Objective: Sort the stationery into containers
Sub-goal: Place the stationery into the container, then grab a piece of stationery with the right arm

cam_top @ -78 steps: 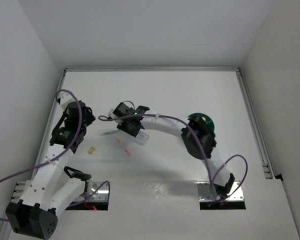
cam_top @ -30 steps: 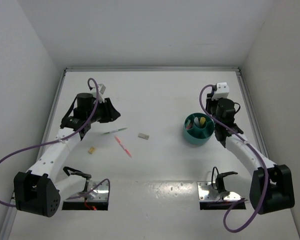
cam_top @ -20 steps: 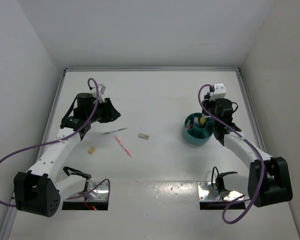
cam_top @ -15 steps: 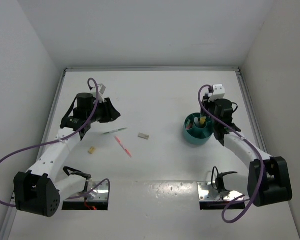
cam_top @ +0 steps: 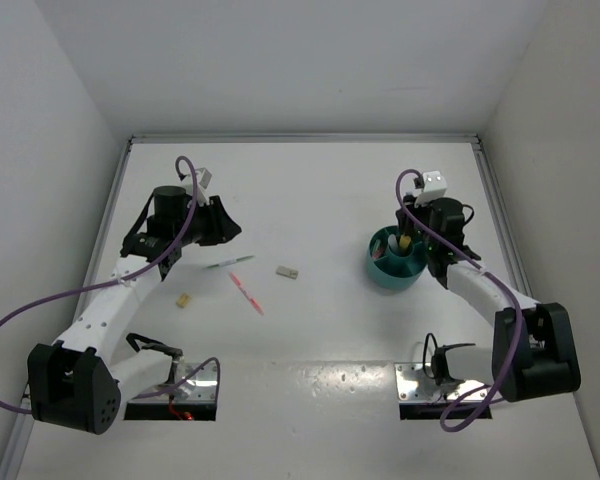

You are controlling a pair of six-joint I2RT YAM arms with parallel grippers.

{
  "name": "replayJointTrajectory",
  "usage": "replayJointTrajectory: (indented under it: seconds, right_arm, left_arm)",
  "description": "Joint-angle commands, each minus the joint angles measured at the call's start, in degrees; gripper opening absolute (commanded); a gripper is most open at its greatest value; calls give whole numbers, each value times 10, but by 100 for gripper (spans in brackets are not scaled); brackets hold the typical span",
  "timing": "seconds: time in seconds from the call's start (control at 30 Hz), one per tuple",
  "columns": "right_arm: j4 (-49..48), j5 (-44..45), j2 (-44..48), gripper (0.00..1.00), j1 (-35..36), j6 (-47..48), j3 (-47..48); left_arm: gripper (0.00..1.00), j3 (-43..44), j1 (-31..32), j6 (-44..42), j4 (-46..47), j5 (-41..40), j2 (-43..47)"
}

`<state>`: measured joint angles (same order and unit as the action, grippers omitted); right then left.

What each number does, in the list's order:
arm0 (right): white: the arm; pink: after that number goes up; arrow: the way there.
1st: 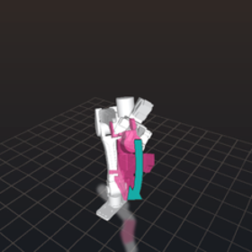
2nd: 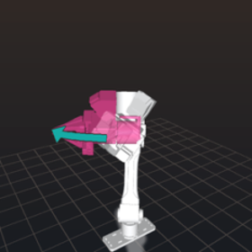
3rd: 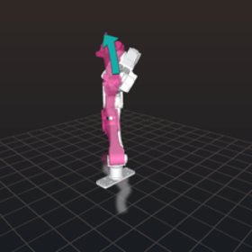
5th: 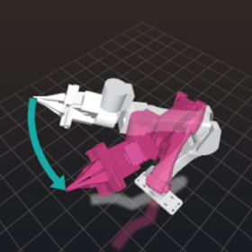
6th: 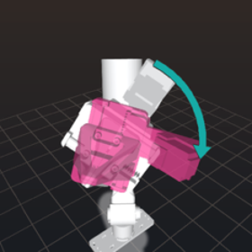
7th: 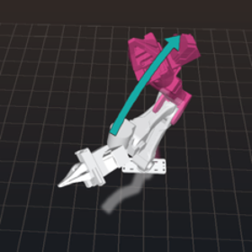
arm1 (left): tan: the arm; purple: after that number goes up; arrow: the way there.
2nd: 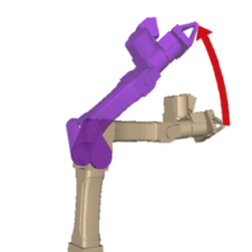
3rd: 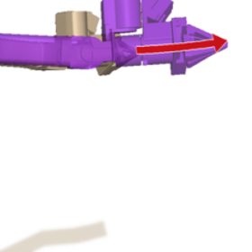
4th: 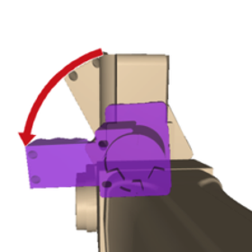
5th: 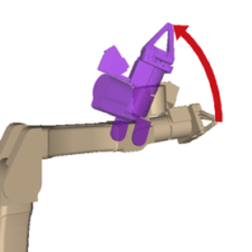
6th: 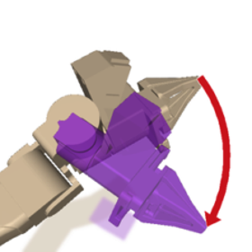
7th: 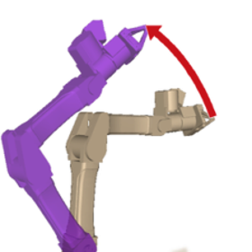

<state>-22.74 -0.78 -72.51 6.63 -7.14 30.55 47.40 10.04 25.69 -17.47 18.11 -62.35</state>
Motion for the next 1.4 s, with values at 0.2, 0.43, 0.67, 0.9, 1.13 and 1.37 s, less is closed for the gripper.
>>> replayJointTrajectory:
  seconds: [0.2, 0.43, 0.67, 0.9, 1.13, 1.37]
  right_arm:
    - [5, -45, 16, 40, -15, 5, 13]
    - [16, -73, 43, 46, -21, 22, 7]
    - [27, -85, 71, 49, -21, 27, 7]
    - [58, -111, 117, 47, -21, 64, 40]
    - [296, -374, 45, 0, 11, 156, 243]
    - [458, -351, -99, 40, 114, 206, 389]
  left_arm:
    - [43, 0, 1, -8, 15, 9, 6]
    - [43, 0, 1, -8, 15, 9, 6]
    - [43, 0, 1, -8, 15, 9, 6]
    - [16, -6, 1, -8, 15, 9, -5]
    - [0, -6, 6, 26, -6, -102, -29]
    - [37, 7, 11, 32, -34, -147, -66]
